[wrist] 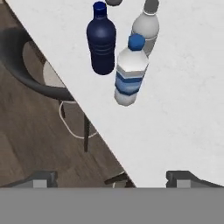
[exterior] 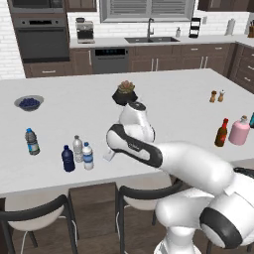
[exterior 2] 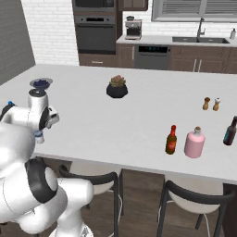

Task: Move the plastic bottles in the middle to the plastics group, and the glass bottles in the middle to the glass group.

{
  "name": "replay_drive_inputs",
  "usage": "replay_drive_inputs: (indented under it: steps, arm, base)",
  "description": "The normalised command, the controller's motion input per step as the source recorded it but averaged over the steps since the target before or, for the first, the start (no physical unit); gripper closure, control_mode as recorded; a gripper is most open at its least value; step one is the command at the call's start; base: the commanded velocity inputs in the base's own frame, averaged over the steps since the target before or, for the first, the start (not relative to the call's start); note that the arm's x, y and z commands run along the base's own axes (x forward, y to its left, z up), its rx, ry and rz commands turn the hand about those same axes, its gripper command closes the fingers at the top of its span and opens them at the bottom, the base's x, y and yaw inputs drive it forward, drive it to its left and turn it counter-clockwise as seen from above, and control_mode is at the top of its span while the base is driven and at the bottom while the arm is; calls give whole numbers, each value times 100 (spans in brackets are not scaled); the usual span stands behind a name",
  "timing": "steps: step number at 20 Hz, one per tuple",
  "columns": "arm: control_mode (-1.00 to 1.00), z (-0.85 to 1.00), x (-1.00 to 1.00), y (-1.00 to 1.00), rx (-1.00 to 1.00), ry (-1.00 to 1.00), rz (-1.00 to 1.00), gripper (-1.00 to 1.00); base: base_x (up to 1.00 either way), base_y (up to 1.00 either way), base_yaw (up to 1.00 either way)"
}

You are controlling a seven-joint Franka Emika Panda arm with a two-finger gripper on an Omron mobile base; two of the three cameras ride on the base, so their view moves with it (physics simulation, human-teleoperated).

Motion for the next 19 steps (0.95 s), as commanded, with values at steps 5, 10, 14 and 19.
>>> replay_drive_inputs:
  steps: [5, 10, 14, 19]
  arm:
    - [-100, 10, -66, -98, 3, 0, -25, -100]
    - [-100, 37, -39, -75, 0, 0, -11, -100]
    - [-100, 91, -66, -76, 0, 0, -10, -100]
    - [-100, 91, -60, -50, -2, 3, -18, -100]
  base:
    - [0, 0, 0]
    - [0, 0, 0]
    - [0, 0, 0]
    - [0, 0, 0]
